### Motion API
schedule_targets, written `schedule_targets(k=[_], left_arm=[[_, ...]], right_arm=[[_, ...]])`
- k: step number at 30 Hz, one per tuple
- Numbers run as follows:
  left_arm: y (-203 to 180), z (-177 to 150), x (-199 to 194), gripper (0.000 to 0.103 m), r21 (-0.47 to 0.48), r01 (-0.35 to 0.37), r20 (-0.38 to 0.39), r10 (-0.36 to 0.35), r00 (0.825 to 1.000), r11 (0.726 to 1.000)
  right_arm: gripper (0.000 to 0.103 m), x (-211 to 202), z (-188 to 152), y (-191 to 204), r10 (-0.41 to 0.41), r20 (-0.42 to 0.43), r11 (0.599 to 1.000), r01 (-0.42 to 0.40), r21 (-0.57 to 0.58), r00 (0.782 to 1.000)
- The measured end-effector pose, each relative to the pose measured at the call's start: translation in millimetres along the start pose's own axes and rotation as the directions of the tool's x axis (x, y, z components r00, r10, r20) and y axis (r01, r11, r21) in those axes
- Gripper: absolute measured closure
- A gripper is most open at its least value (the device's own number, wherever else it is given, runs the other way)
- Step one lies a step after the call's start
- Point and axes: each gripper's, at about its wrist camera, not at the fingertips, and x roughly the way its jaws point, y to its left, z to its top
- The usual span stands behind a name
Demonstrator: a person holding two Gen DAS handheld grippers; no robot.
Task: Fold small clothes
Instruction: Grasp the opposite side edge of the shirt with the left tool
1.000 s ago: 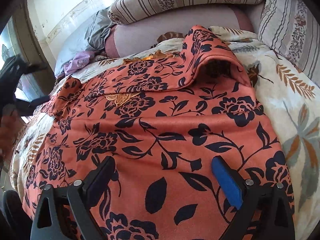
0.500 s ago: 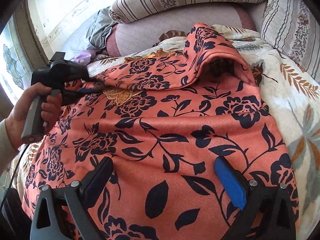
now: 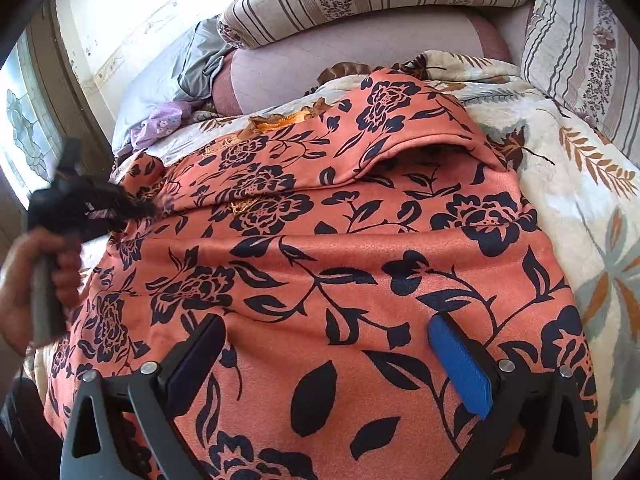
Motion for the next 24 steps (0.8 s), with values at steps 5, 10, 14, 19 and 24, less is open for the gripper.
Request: schedule_targets(k=[5, 10, 14, 19, 24], left_arm=[[1, 7, -22, 0.094, -0.001, 0.074, 0.023, -0.074, 0.997, 0.997], [8, 18, -13, 0.048, -0.05, 0.071, -0.008, -0.072, 0.997, 0.996], [6, 9, -11, 0.047, -0.076, 0.097, -0.043, -0.1, 0.994, 0.992], [-7, 14, -15, 0.099, -0.005, 0.051, -0.042, -0.051, 0.998, 0.999], [-26, 16, -83, 0.099, 0.122, -0.032, 0.21, 0.006, 0.978, 0.992]], right_arm=[[0.001, 0, 0, -3, 0.012, 0.004, 1.0, -0.012, 0.014, 1.0], [0.001, 0, 0, -2, 0.01, 0.004, 1.0, -0.01, 0.01, 1.0], [0.001, 0, 0, -2, 0.008, 0.003, 1.0, -0.008, 0.007, 1.0], [0.001, 0, 0, -3, 0.011, 0.004, 1.0, -0.011, 0.01, 1.0], [0.001, 0, 0, -2, 0.009, 0.003, 1.0, -0.009, 0.009, 1.0]])
